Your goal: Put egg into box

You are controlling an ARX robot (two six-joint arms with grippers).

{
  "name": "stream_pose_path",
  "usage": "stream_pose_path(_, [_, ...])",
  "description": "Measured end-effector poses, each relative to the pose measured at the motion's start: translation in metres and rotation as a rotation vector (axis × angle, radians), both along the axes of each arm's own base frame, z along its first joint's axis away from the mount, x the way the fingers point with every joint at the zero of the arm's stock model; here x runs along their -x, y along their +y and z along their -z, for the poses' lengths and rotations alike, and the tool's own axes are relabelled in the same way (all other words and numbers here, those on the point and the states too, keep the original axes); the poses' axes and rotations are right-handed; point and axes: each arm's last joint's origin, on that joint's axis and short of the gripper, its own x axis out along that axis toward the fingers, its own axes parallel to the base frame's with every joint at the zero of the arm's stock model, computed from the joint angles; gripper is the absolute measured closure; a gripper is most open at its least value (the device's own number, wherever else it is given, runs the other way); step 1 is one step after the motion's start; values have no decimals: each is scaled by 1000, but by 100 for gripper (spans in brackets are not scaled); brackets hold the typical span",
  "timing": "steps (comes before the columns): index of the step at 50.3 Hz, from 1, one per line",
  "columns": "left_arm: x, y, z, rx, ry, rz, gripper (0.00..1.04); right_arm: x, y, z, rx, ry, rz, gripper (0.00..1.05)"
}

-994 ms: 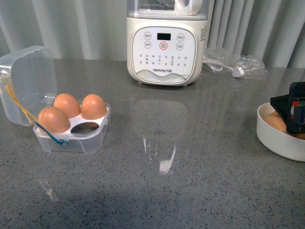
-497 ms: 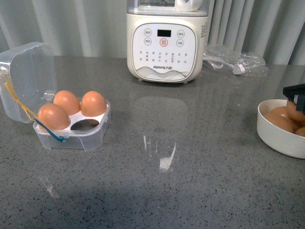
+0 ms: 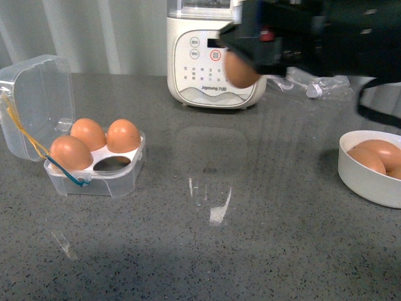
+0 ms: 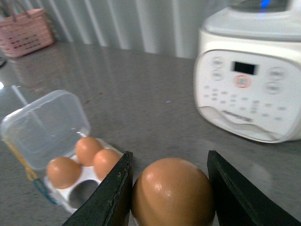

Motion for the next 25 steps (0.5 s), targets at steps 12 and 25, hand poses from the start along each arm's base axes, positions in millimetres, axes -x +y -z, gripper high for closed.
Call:
stream_pose_path(12, [0,0,0,0,0,0,7,-24,53,14,-19,98,-142,64])
stream_pose_path(25, [0,0,0,0,0,0,7,-21,86,17,6,131,-298,64])
